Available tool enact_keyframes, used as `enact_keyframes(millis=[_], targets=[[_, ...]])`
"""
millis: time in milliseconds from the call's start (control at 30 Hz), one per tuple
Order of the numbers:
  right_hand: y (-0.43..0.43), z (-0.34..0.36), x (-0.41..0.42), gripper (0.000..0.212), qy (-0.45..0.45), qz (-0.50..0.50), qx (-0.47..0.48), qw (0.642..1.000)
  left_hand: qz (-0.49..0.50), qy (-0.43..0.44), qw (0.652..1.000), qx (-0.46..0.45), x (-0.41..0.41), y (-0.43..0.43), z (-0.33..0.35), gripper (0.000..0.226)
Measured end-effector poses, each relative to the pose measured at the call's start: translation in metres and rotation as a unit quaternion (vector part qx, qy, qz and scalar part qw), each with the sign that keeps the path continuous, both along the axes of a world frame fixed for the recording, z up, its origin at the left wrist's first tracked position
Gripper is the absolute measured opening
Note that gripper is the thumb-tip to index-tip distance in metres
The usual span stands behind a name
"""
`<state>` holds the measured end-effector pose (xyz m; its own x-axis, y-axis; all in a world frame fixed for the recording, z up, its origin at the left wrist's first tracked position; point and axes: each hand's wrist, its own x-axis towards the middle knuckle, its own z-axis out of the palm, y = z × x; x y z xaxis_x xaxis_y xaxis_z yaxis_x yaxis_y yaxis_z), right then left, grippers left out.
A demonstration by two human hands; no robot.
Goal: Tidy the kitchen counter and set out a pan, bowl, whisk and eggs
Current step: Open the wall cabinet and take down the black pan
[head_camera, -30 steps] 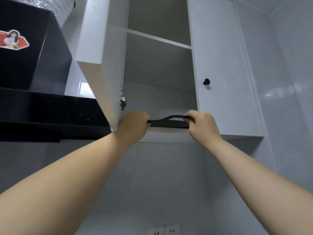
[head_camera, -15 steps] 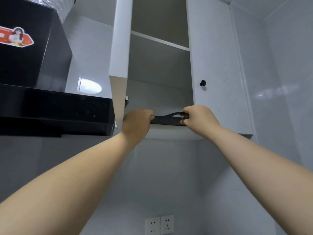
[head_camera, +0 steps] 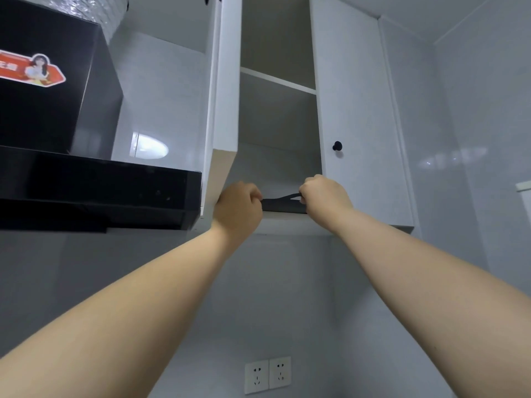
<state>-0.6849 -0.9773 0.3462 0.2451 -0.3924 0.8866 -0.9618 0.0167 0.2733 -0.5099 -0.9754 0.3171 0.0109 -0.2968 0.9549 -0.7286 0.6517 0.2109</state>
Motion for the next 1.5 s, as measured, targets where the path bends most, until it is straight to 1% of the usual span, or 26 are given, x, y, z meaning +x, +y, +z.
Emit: enact_keyframes(millis=[33,67,100,133,167,200,233,267,300,367,433,500,567,633,767,867,933,1133,1233,1300,1400,1500], targets=[[-0.001,0.0,-0.001,0.013,0.004,-0.001,-0.002,1.0,0.004,0.006,1.0,0.0,-0.002,0.001,-0.002,0.024],[-0.002,0.001,-0.001,0.013,0.006,-0.002,-0.003,1.0,0.007,0.017,1.0,0.022,-0.004,0.0,-0.004,0.021],[-0.003,0.001,-0.002,0.013,0.009,-0.002,-0.004,1.0,-0.006,0.037,0.997,0.069,-0.006,-0.001,-0.005,0.019],[-0.003,0.0,-0.002,0.012,0.01,0.001,-0.007,1.0,-0.041,0.073,0.986,0.142,-0.008,-0.001,-0.005,0.021],[-0.004,0.0,-0.004,0.012,0.009,0.01,-0.011,1.0,-0.093,0.119,0.962,0.227,-0.011,-0.001,-0.005,0.025],[-0.004,-0.001,-0.006,0.014,0.005,0.024,-0.016,1.0,-0.152,0.17,0.924,0.307,-0.014,-0.001,-0.005,0.032],[-0.004,-0.001,-0.009,0.016,0.002,0.043,-0.021,0.999,-0.208,0.215,0.883,0.361,-0.016,-0.002,-0.004,0.039],[-0.005,-0.002,-0.013,0.015,-0.009,0.066,-0.021,0.998,-0.249,0.245,0.853,0.389,-0.019,-0.003,-0.004,0.044],[-0.006,-0.004,-0.019,0.017,-0.025,0.091,-0.019,0.995,-0.275,0.265,0.833,0.401,-0.021,-0.006,-0.003,0.048],[-0.01,-0.007,-0.033,0.036,-0.06,0.119,-0.008,0.991,-0.322,0.3,0.798,0.411,-0.026,-0.011,-0.002,0.053],[-0.016,-0.012,-0.049,0.051,-0.091,0.108,0.005,0.99,-0.363,0.323,0.766,0.421,-0.033,-0.015,0.001,0.056],[-0.025,-0.015,-0.065,0.055,-0.138,0.077,0.014,0.987,-0.394,0.338,0.741,0.426,-0.041,-0.018,0.006,0.057],[-0.037,-0.016,-0.076,0.052,-0.201,0.06,0.031,0.977,-0.407,0.352,0.729,0.422,-0.047,-0.021,0.01,0.055],[-0.05,-0.015,-0.082,0.052,-0.262,0.068,0.056,0.961,-0.407,0.358,0.731,0.414,-0.05,-0.025,0.014,0.049],[-0.077,-0.013,-0.087,0.063,-0.338,0.111,0.104,0.929,-0.376,0.356,0.758,0.398,-0.049,-0.034,0.016,0.035],[-0.095,-0.004,-0.088,0.057,-0.401,0.177,0.08,0.895,-0.352,0.354,0.772,0.394,-0.047,-0.041,0.017,0.036],[-0.102,0.007,-0.088,0.057,-0.429,0.186,0.062,0.882,-0.346,0.348,0.776,0.396,-0.045,-0.042,0.017,0.037],[-0.122,0.029,-0.072,0.087,-0.455,0.115,0.053,0.881,-0.339,0.346,0.786,0.385,-0.045,-0.047,0.017,0.038],[-0.13,0.032,-0.065,0.08,-0.471,0.078,0.022,0.879,-0.34,0.349,0.787,0.378,-0.045,-0.048,0.017,0.04],[-0.131,0.033,-0.065,0.076,-0.469,0.073,0.006,0.88,-0.339,0.348,0.789,0.375,-0.045,-0.05,0.016,0.041],[-0.13,0.033,-0.066,0.074,-0.46,0.076,0.004,0.885,-0.341,0.35,0.79,0.371,-0.046,-0.051,0.016,0.04],[-0.123,0.033,-0.066,0.074,-0.467,0.08,0.016,0.881,-0.335,0.347,0.791,0.376,-0.046,-0.05,0.018,0.039]])
